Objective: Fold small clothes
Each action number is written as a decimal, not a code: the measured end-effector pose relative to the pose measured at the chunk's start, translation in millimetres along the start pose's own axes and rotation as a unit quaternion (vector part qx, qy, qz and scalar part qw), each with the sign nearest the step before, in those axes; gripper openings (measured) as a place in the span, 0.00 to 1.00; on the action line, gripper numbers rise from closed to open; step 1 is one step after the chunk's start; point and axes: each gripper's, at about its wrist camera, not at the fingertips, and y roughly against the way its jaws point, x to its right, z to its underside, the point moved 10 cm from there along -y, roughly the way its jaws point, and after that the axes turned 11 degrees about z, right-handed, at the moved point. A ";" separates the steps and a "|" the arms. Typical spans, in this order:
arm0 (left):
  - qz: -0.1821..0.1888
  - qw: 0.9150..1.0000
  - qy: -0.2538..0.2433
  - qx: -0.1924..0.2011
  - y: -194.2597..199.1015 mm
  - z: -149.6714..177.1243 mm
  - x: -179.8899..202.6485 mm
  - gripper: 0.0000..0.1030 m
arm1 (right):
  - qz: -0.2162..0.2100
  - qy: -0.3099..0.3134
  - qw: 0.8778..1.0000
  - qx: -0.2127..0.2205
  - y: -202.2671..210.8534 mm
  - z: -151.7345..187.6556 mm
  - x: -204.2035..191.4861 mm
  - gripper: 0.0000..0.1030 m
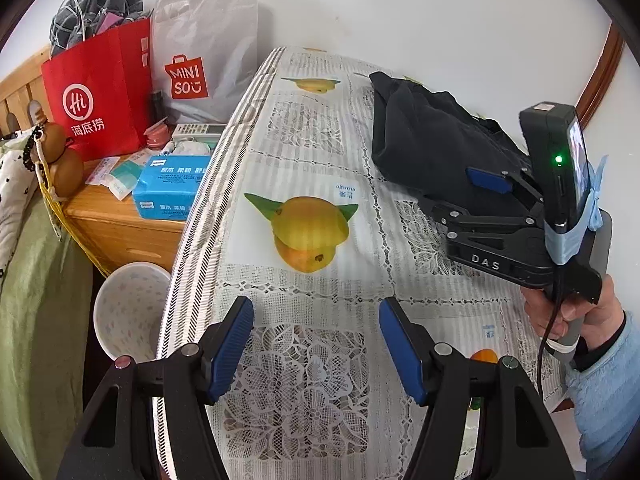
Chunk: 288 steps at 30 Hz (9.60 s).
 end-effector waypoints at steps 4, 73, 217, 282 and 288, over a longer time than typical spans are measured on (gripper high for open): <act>0.001 1.000 -0.001 -0.003 -5.8 -2.4 1.6 0.61 | 0.010 0.006 1.000 0.008 -9.0 -8.5 0.7 0.70; 0.179 0.965 -0.181 -0.058 -128.2 -26.7 288.1 0.68 | -0.055 -0.305 0.950 0.044 -13.8 70.6 279.8 0.21; -0.015 0.983 -0.185 -0.009 -110.4 -34.5 237.0 0.76 | 0.116 -0.349 0.929 -0.026 38.8 251.5 355.2 0.21; 0.040 0.987 -0.158 -0.014 -125.8 -99.8 261.4 0.76 | -0.046 -0.300 0.952 -0.043 -34.8 152.5 368.2 0.08; 0.026 0.987 -0.156 -0.015 -112.7 -90.4 256.4 0.75 | -0.015 -0.342 0.940 0.005 -18.9 159.6 382.4 0.03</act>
